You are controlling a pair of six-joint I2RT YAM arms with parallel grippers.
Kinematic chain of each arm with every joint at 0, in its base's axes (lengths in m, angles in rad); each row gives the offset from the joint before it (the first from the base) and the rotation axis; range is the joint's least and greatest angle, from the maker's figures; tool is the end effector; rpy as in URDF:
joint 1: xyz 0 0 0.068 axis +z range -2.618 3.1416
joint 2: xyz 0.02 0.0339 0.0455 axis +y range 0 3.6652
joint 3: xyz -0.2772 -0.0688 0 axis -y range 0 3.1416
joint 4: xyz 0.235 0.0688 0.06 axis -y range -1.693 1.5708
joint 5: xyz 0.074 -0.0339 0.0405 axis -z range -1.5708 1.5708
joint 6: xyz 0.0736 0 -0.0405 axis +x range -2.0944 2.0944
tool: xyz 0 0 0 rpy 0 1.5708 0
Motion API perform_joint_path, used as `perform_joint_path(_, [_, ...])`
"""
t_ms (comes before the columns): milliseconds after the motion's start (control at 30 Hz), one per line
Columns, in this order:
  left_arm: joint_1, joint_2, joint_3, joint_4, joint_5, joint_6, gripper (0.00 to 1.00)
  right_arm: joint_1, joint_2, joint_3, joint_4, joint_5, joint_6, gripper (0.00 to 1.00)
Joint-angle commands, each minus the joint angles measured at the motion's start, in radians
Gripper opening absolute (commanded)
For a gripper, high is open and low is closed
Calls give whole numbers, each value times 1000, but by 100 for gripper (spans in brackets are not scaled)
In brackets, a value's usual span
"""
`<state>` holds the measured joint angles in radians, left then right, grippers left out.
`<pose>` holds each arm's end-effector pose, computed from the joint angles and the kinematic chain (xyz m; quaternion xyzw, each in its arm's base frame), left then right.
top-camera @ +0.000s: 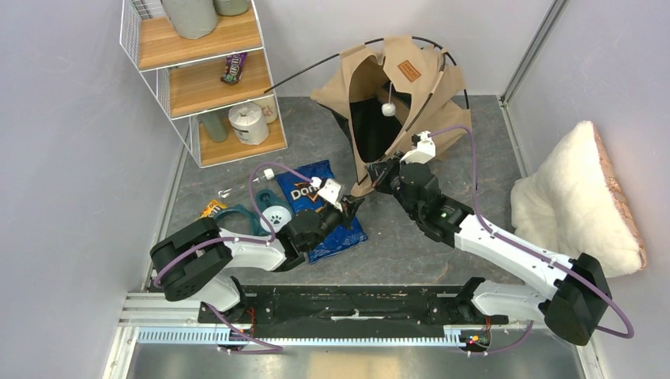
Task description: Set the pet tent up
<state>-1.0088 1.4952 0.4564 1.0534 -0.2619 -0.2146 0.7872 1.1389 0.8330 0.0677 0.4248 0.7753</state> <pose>0.1840 -0.2564 0.2199 0.1834 0.6777 -0.3305 0.6307 0.2214 0.1792 0.3184 0.1257 0.7692 0.3078 0.5457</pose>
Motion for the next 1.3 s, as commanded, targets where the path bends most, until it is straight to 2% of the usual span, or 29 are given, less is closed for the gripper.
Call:
perform_joint_path(0, [-36,15,-47,-159,-5,59,2,-66,14,91,223,248,23,0])
perform_joint_path(267, [-53,15,-47,-159,-31,77,2,-66,45,103,207,330,25,0])
perform_joint_path(567, [-54,22,-45,-163,-46,70,2,-66,3,91,174,329,9,0])
perform_joint_path(1267, [-54,3,-9,-206,-63,72,2,-68,-23,68,60,192,1,0])
